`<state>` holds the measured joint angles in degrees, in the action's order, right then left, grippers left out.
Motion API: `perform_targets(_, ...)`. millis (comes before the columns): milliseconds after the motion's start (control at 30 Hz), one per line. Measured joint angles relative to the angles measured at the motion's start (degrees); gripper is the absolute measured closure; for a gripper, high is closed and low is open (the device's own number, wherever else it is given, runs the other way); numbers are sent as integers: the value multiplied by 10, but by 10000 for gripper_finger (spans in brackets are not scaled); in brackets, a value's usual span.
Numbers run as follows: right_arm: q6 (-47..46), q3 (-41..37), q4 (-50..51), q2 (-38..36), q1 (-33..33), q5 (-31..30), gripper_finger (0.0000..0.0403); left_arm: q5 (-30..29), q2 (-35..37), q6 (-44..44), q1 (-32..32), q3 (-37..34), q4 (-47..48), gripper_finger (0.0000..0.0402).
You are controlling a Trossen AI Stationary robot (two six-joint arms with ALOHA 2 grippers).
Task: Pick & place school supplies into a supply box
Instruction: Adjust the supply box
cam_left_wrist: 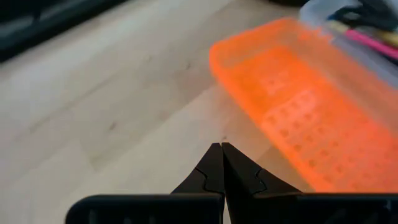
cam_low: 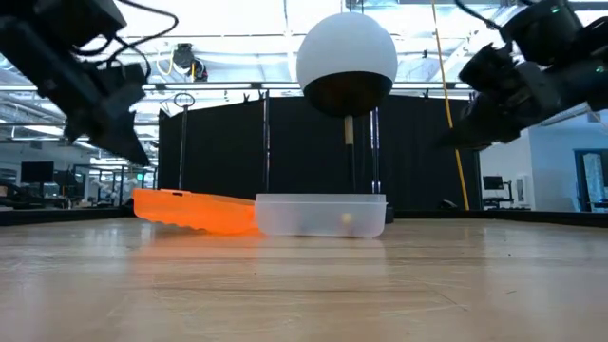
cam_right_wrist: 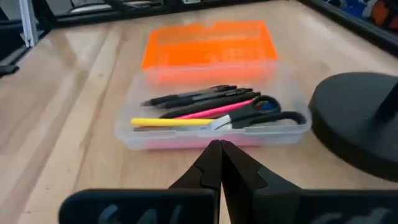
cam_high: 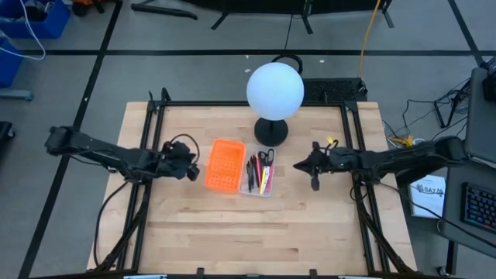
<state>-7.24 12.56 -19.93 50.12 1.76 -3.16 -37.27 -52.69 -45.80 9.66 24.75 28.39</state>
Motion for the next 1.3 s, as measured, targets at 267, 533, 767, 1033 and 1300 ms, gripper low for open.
perform_targets(267,-15,0,-125,163,0,2,403,27,-80,-78,-7,0,3,400)
perform_targets(533,-6,1,-177,235,16,2,403,76,-162,-99,-7,0,-54,399)
perform_targets(767,1,1,-190,265,45,2,403,117,-220,-85,-5,0,-121,397)
perform_targets(1033,19,1,-208,292,77,3,403,133,-231,-82,7,0,-168,395)
perform_targets(1300,24,1,-220,295,80,18,403,150,-231,-69,21,0,-196,396)
